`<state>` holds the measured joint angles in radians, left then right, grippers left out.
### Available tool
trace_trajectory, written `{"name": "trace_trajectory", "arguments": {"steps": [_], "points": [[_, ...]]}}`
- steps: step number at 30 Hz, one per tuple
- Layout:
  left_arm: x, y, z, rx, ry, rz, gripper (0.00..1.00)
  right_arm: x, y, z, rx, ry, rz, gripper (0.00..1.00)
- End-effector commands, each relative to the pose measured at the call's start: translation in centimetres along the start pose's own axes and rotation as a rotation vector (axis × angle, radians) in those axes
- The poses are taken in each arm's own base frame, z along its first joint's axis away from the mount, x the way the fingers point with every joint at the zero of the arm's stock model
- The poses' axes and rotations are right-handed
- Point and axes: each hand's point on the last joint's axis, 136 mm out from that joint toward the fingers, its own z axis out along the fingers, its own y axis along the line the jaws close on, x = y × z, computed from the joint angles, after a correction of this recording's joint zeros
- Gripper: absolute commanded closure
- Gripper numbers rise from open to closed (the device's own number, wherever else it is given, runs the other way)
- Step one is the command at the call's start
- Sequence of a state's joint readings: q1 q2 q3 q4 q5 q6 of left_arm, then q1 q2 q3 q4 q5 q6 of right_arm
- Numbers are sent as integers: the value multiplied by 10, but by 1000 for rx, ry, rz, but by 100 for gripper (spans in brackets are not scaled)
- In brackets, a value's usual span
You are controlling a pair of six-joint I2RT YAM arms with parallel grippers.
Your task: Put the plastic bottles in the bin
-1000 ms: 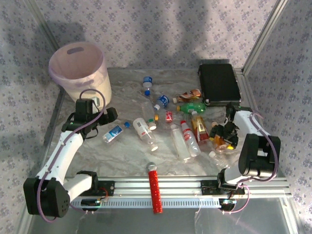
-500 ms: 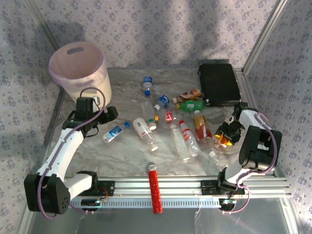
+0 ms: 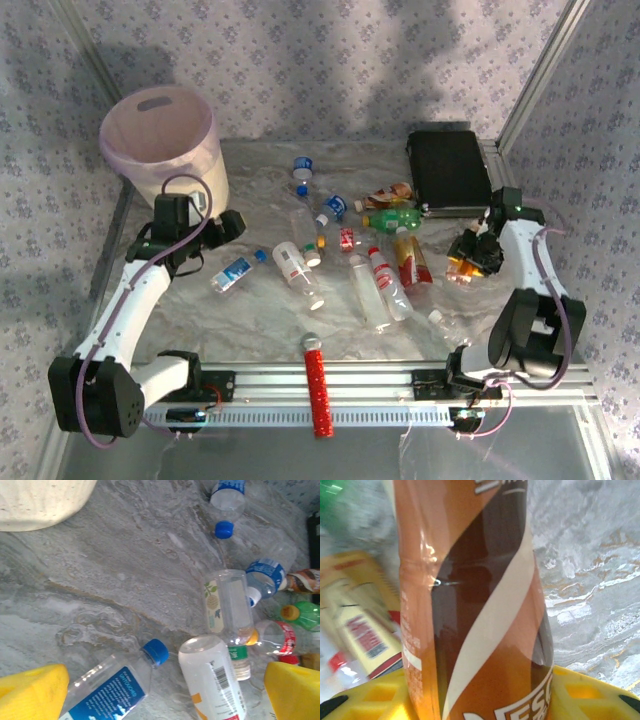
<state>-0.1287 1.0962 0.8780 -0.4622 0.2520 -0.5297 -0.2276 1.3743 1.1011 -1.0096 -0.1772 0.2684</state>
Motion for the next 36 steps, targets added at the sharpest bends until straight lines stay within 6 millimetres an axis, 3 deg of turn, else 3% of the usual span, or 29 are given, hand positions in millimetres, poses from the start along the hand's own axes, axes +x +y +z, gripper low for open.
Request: {"name": "trace_trajectory", "arguments": {"steps": [1, 2, 5, 10, 13, 16, 21, 25, 36], "points": [[-12, -31, -7, 123, -19, -13, 0, 7, 35, -42, -105, -41, -76, 48], [-12, -38, -7, 159, -14, -27, 0, 3, 47, -52, -140, -66, -96, 48], [-18, -65, -9, 300, -22, -76, 0, 17, 115, -74, -310, -69, -251, 49], [-19, -102, -15, 388, -16, -54, 0, 76, 237, -89, -561, 27, -582, 50], [-18, -119, -20, 445, 2, -69, 0, 110, 285, -87, -657, 86, -774, 50], [-16, -129, -22, 474, 15, -86, 1, 138, 319, -81, -708, 129, -914, 50], [-13, -136, -23, 490, 21, -102, 4, 175, 358, -70, -804, 196, -1049, 49], [-13, -142, -22, 519, 26, -117, 7, 185, 374, -58, -808, 212, -1097, 49], [-8, -151, -8, 550, 71, -154, 27, 174, 402, -67, -909, 55, -1087, 49]]}}
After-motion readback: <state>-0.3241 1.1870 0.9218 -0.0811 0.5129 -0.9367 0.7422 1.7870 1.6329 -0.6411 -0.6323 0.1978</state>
